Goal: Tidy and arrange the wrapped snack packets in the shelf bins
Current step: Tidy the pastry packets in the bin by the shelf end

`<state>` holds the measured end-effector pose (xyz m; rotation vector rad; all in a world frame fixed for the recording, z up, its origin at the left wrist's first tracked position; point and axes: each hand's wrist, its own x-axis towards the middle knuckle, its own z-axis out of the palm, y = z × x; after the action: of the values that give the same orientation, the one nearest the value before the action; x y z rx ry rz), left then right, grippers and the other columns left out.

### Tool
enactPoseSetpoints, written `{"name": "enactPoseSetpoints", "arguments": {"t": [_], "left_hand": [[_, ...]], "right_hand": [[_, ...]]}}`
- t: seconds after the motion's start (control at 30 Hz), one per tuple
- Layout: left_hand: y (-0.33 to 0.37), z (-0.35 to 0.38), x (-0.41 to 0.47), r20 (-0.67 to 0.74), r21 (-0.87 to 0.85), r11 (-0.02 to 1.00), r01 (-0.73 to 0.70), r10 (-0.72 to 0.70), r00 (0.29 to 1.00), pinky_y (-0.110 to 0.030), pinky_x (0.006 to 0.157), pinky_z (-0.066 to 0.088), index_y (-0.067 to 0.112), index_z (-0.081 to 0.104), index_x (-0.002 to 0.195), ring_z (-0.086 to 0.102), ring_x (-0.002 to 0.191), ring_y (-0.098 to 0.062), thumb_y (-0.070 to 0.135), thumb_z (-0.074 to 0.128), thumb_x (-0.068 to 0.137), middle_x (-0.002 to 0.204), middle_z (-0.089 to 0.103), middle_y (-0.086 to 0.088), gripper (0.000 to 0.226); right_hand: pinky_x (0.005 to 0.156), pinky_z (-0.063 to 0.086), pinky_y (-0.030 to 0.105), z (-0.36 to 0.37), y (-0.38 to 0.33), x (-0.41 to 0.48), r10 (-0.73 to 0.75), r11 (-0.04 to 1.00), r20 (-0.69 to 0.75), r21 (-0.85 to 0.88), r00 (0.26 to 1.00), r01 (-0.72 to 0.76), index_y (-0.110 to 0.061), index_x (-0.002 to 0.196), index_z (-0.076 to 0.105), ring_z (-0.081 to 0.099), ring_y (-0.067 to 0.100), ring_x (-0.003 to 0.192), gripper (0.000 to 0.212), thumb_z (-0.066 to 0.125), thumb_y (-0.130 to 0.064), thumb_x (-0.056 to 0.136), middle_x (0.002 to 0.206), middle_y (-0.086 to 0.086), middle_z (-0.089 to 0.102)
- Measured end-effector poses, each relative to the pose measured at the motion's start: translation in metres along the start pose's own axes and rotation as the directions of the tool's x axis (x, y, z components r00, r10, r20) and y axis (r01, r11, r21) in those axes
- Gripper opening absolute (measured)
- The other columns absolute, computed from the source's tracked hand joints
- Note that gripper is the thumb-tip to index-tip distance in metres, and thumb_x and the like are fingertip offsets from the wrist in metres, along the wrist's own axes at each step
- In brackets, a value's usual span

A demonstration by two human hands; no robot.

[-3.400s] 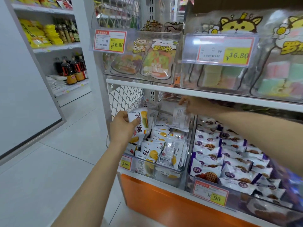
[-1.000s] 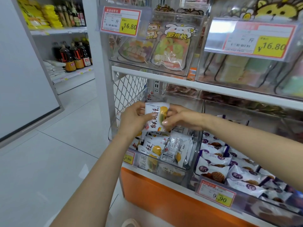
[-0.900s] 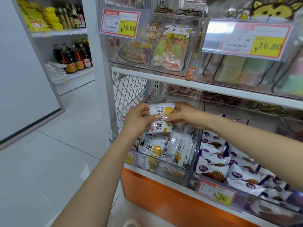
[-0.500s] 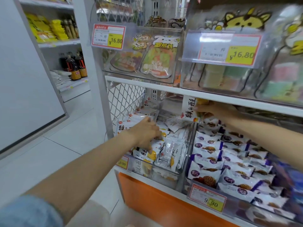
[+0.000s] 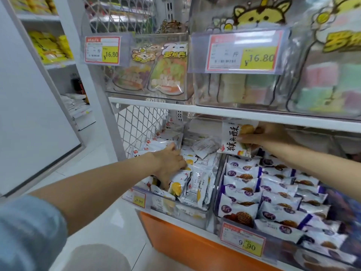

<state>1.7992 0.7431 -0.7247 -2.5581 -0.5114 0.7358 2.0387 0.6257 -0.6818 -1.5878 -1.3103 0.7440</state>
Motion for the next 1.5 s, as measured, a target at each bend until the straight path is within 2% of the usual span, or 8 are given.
{"name": "enactPoseSetpoints", "arguments": {"t": [0.5, 0.67, 0.77, 0.9, 1.17, 1.27, 1.37, 1.5], "left_hand": [[0.003, 0.002, 0.004, -0.062, 0.022, 1.0, 0.016, -0.015, 0.998, -0.038, 0.105, 0.015, 0.013, 0.026, 0.141, 0.036, 0.119, -0.021, 0.064, 0.062, 0.074, 0.133, 0.042, -0.005, 0.091], [-0.002, -0.001, 0.005, -0.133, 0.002, 0.999, 0.034, -0.033, 0.991, -0.039, 0.107, 0.014, 0.012, 0.028, 0.139, 0.034, 0.122, -0.022, 0.063, 0.066, 0.069, 0.137, 0.038, -0.007, 0.095], [-0.003, -0.003, 0.009, -0.151, 0.059, 0.997, 0.052, -0.043, 0.988, -0.044, 0.11, 0.012, 0.009, 0.029, 0.138, 0.033, 0.125, -0.024, 0.062, 0.065, 0.07, 0.139, 0.036, -0.01, 0.094], [0.002, 0.008, 0.011, -0.153, 0.054, 0.996, 0.077, -0.069, 0.986, -0.042, 0.105, 0.018, 0.008, 0.032, 0.134, 0.038, 0.121, -0.024, 0.066, 0.065, 0.069, 0.136, 0.04, -0.009, 0.093], [-0.013, -0.008, 0.005, -0.001, -0.138, 0.986, 0.094, -0.095, 0.995, -0.041, 0.11, 0.006, 0.016, 0.015, 0.147, 0.026, 0.135, -0.023, 0.061, 0.069, 0.069, 0.148, 0.033, -0.009, 0.105], [-0.012, -0.01, -0.003, -0.009, -0.124, 0.99, 0.068, -0.07, 0.998, -0.039, 0.11, 0.003, 0.03, 0.02, 0.147, 0.016, 0.139, -0.022, 0.059, 0.066, 0.074, 0.155, 0.02, -0.003, 0.091], [-0.016, -0.016, -0.012, -0.034, -0.055, 0.997, 0.062, -0.063, 0.997, -0.039, 0.113, -0.004, 0.031, 0.018, 0.148, 0.005, 0.14, -0.023, 0.063, 0.06, 0.077, 0.157, 0.006, 0.002, 0.089], [-0.031, -0.012, -0.032, -0.177, 0.007, 0.993, 0.121, -0.118, 0.977, -0.041, 0.111, 0.001, 0.018, 0.029, 0.145, 0.013, 0.137, -0.024, 0.072, 0.056, 0.071, 0.15, 0.021, -0.004, 0.095]], "right_hand": [[0.059, 0.047, 0.017, 0.007, -0.004, -0.004, 0.001, 1.0, 0.03, 0.021, 1.0, -0.001, -0.009, 0.094, 0.065, 0.065, 0.013, 0.078, 0.024, 0.076, -0.019, 0.076, 0.086, 0.005, 0.069], [0.076, 0.057, 0.03, 0.017, -0.009, 0.0, -0.003, 0.998, 0.001, 0.061, 1.0, 0.003, -0.001, 0.106, 0.06, 0.066, 0.021, 0.086, 0.037, 0.076, -0.014, 0.076, 0.098, 0.014, 0.068], [0.056, 0.052, 0.015, 0.025, -0.014, 0.004, -0.002, 0.999, 0.017, 0.052, 1.0, 0.001, -0.003, 0.106, 0.059, 0.064, 0.018, 0.078, 0.033, 0.073, -0.018, 0.08, 0.094, 0.011, 0.066], [0.072, 0.058, 0.031, 0.033, -0.017, 0.006, 0.006, 0.999, 0.025, 0.046, 1.0, -0.007, -0.009, 0.108, 0.061, 0.067, 0.027, 0.087, 0.032, 0.073, -0.018, 0.08, 0.1, 0.014, 0.067], [0.069, 0.052, 0.019, 0.049, -0.026, 0.007, -0.045, 0.994, 0.05, 0.099, 0.998, 0.039, -0.021, 0.096, 0.062, 0.065, 0.012, 0.078, 0.028, 0.078, -0.016, 0.074, 0.092, 0.001, 0.07], [0.052, 0.053, 0.019, 0.058, -0.031, 0.006, -0.049, 0.986, 0.132, 0.165, 0.99, 0.027, -0.016, 0.091, 0.058, 0.064, 0.014, 0.056, 0.023, 0.074, -0.006, 0.077, 0.077, 0.008, 0.069], [0.054, 0.058, 0.024, 0.071, -0.035, 0.005, -0.021, 0.996, 0.25, 0.086, 0.968, -0.001, -0.013, 0.085, 0.052, 0.067, 0.016, 0.054, 0.023, 0.069, 0.001, 0.079, 0.073, 0.007, 0.069], [0.059, 0.058, 0.035, 0.09, -0.034, 0.005, 0.062, 0.997, 0.395, -0.073, 0.917, -0.036, -0.008, 0.083, 0.047, 0.068, 0.025, 0.056, 0.024, 0.069, 0.002, 0.081, 0.082, 0.025, 0.069]]}}
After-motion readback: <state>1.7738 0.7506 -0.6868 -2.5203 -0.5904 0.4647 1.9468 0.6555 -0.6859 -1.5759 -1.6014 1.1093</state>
